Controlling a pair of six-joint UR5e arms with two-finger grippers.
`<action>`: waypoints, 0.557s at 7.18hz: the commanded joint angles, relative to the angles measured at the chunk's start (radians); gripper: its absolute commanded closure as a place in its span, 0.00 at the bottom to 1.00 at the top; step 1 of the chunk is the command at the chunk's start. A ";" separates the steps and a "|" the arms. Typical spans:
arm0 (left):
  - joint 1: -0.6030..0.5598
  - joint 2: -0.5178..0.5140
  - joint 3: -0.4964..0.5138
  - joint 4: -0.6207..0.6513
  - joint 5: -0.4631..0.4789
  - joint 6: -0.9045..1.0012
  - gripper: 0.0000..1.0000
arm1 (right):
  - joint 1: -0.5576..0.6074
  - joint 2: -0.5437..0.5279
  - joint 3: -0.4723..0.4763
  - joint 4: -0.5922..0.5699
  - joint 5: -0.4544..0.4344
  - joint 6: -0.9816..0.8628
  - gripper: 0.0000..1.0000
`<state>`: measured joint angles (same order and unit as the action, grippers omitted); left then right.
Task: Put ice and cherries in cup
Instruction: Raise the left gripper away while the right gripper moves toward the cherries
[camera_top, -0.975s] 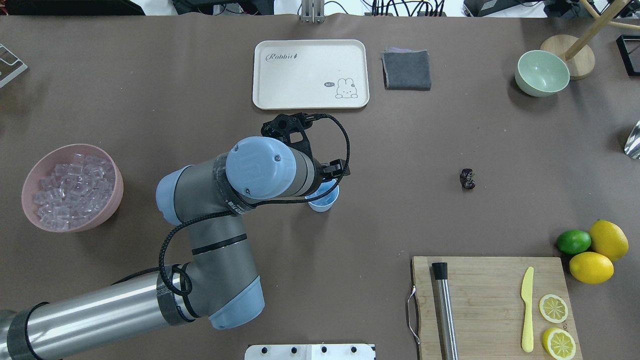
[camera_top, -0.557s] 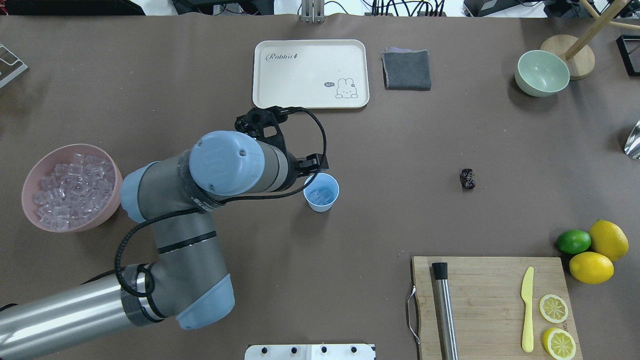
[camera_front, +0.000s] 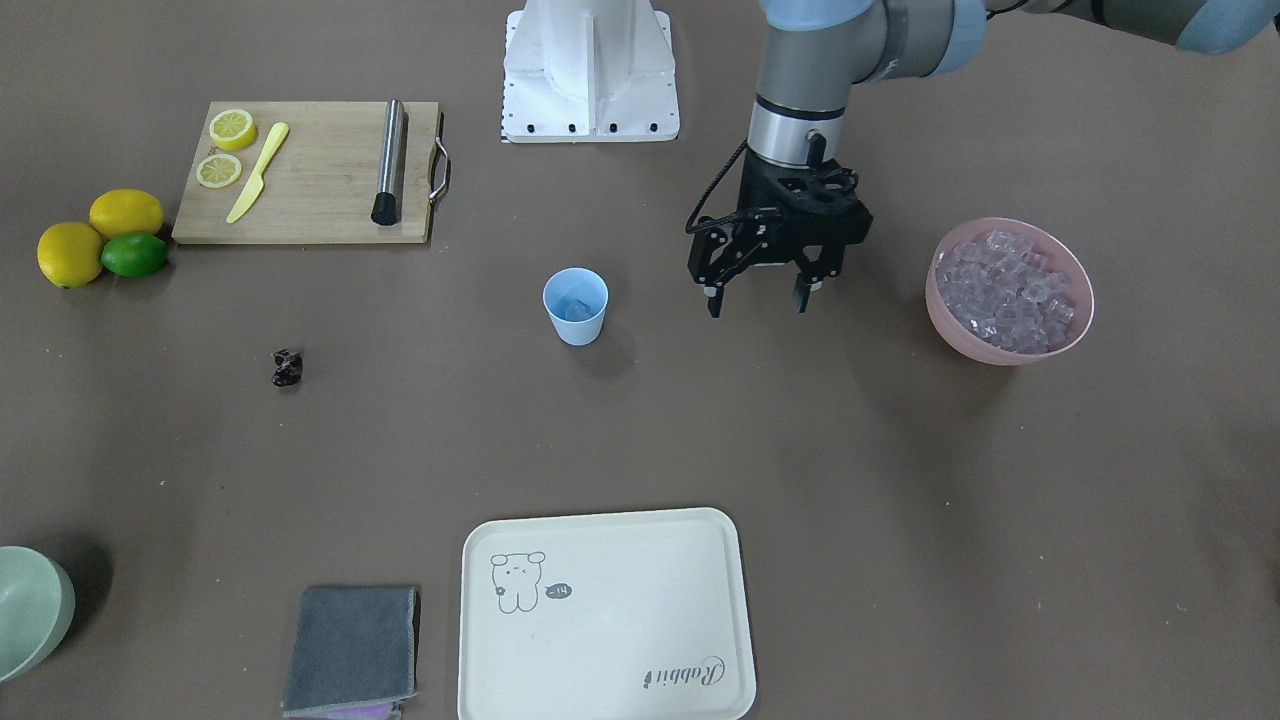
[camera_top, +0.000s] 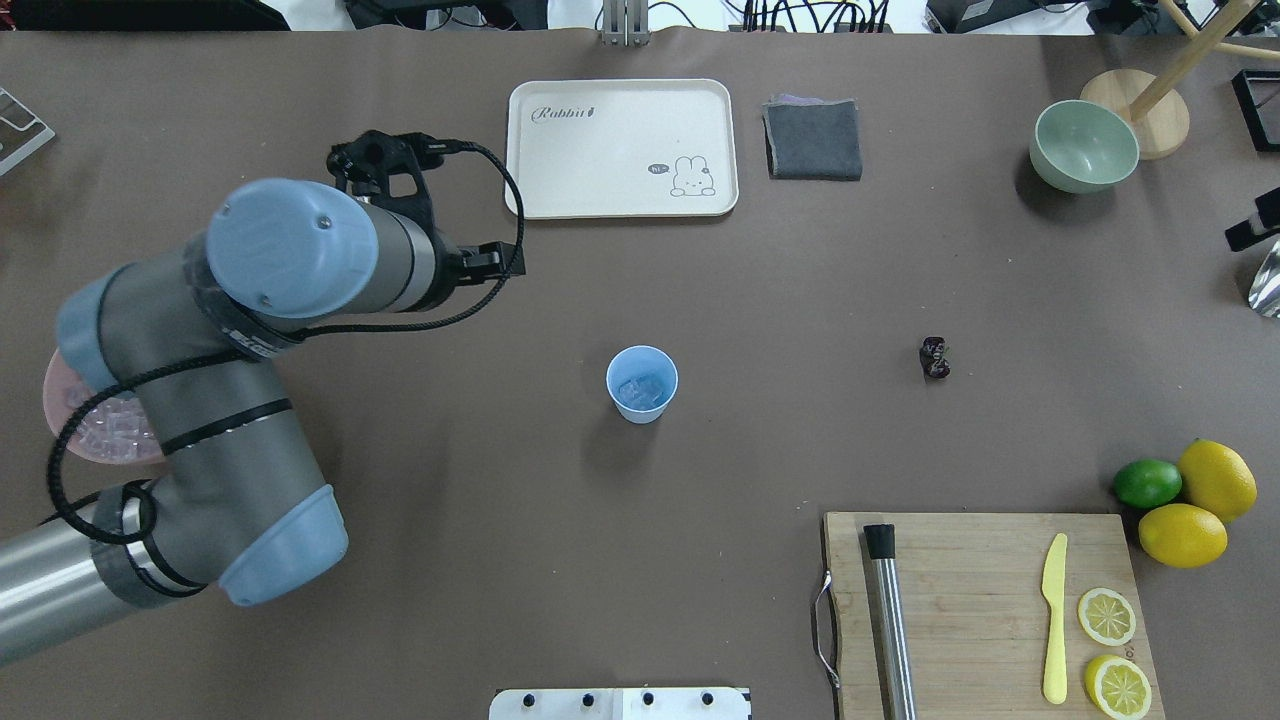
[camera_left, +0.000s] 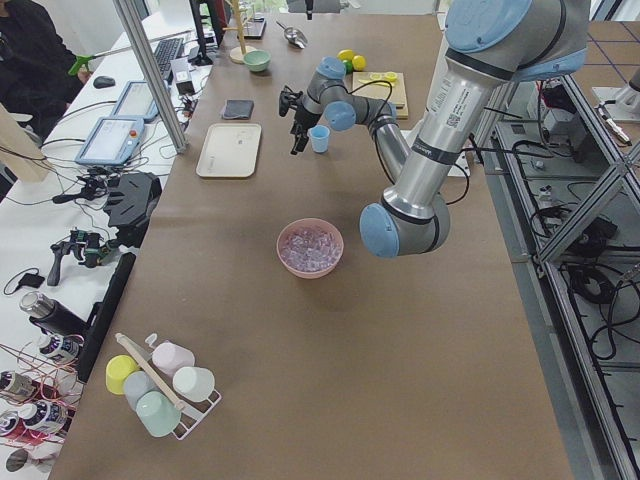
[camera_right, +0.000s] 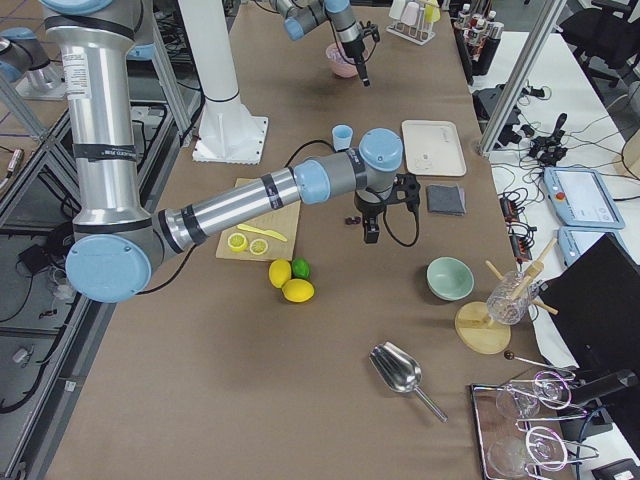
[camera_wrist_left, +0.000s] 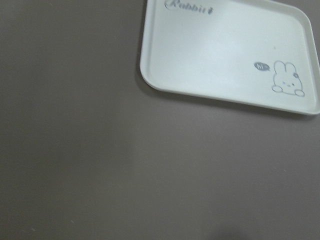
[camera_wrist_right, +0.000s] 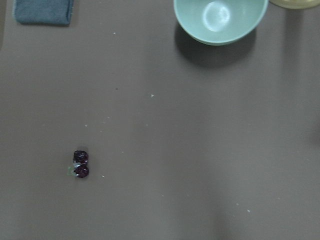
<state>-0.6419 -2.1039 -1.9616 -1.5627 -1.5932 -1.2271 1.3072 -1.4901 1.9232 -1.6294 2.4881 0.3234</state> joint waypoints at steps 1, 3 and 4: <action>-0.124 0.025 -0.143 0.128 -0.002 0.110 0.02 | -0.158 0.083 -0.007 0.011 -0.061 0.093 0.00; -0.215 0.041 -0.149 0.128 -0.063 0.115 0.02 | -0.311 0.143 -0.021 0.069 -0.205 0.263 0.00; -0.220 0.069 -0.145 0.125 -0.062 0.116 0.02 | -0.369 0.140 -0.047 0.173 -0.234 0.345 0.00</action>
<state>-0.8357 -2.0599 -2.1065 -1.4371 -1.6452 -1.1150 1.0206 -1.3599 1.9012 -1.5564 2.3035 0.5697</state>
